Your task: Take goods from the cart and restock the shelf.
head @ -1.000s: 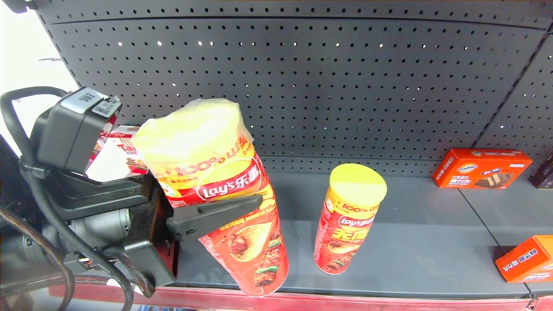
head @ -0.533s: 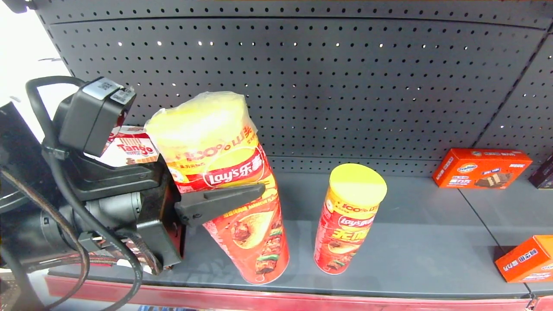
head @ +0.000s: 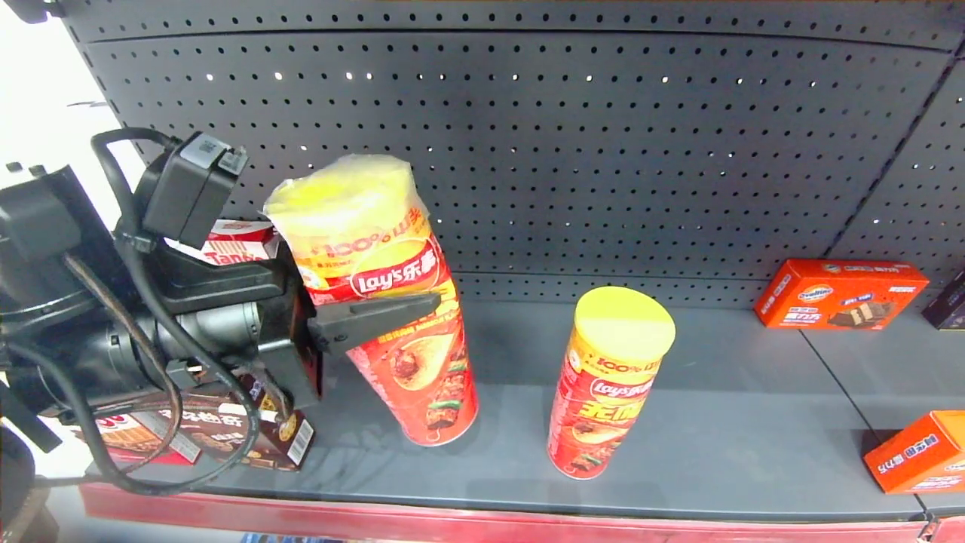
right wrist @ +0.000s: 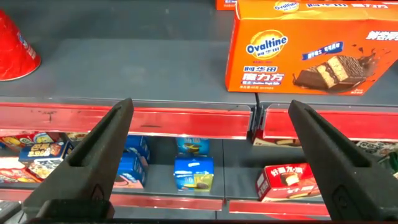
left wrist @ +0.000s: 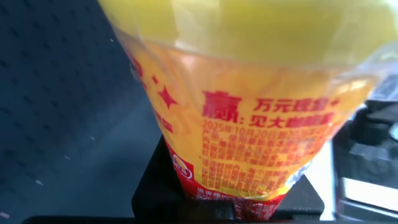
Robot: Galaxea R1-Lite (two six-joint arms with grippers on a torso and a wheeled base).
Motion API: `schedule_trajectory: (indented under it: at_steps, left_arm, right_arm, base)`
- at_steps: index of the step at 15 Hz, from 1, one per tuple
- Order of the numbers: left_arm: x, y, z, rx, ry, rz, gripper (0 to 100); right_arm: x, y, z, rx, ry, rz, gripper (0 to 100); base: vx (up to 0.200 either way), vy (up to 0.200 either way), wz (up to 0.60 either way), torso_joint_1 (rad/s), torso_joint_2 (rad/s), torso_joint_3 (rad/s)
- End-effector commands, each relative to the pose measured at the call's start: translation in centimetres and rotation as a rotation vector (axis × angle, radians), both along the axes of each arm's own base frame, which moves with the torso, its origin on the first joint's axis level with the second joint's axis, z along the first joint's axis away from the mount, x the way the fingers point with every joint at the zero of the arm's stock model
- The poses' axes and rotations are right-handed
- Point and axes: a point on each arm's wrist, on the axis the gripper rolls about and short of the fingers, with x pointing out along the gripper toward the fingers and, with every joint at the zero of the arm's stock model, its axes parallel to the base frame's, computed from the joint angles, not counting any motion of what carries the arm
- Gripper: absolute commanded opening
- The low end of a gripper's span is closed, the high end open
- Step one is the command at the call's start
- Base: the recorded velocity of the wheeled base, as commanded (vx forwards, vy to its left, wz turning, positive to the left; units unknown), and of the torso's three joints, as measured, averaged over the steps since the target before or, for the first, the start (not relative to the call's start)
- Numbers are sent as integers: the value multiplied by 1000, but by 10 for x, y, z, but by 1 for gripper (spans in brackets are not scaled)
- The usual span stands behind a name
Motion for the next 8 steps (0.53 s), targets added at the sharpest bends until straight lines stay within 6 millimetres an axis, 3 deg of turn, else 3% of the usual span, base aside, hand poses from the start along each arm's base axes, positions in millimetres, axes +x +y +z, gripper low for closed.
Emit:
schedule_trajectory:
  at_steps: [1,5,8]
  left_arm:
    - [13,1,7,-5,-24,18,0]
    - [14,-2,17,-6,-34,4,0]
    - [26,-4,10,20,-57,17,0]
  right_arm:
    - [0,0,0,1,3,0,100]
    - [0,0,0,-1,3,-1,100]
    - [0,0,0,-1,5,0,100]
  base:
    - [0,0,0,0,0,0]
    - [0,0,0,0,0,0]
    - [0,0,0,0,0,0]
